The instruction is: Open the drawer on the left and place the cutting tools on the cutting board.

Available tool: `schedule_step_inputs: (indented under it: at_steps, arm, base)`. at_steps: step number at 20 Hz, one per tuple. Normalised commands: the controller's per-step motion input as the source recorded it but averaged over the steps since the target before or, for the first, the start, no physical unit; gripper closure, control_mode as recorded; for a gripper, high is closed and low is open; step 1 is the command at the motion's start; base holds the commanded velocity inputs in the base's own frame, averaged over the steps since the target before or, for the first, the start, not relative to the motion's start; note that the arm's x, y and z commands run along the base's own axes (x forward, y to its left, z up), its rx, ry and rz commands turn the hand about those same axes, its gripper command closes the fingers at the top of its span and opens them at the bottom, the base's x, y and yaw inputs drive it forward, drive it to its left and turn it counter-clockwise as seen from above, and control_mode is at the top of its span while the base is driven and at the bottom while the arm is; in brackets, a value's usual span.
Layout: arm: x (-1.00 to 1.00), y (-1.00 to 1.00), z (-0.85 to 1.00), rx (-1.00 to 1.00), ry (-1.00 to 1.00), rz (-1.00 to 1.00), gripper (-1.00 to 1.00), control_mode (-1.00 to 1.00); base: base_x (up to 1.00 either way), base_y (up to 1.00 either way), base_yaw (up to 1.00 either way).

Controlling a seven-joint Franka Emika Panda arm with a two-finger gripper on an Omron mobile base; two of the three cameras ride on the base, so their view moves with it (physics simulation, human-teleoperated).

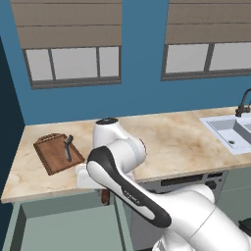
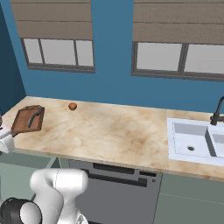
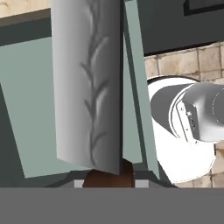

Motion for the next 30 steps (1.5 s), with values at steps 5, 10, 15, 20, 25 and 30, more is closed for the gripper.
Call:
schedule_step_inputs:
  at_steps: [5, 10, 15, 20, 25, 30]
  arm:
    - [0.11, -0.13, 0.00, -0.01, 0.00, 0.00, 1.00, -1.00]
    - [0.10, -0.14, 0.00, 0.00, 0.00, 0.00, 1.00, -1.00]
    - [0.40, -0.02, 0.00, 0.00, -0.04, 0.00, 1.00, -1.00]
    - [0.57, 0.00, 0.00, 0.00, -0.06, 0.11, 1.00, -1.00]
    - [0.45, 0.00, 0.00, 0.00, -0.03, 0.16, 1.00, -1.00]
    - [0.36, 0.01, 0.02, 0.00, -0.01, 0.19, 1.00, -1.00]
  base:
    - [0.00, 0.00, 0.00]
    - [0.00, 0.00, 0.00]
    - [0.00, 0.00, 0.00]
    - [0.00, 0.00, 0.00]
    - [0.00, 0.00, 0.00]
    - [0.00, 0.00, 0.00]
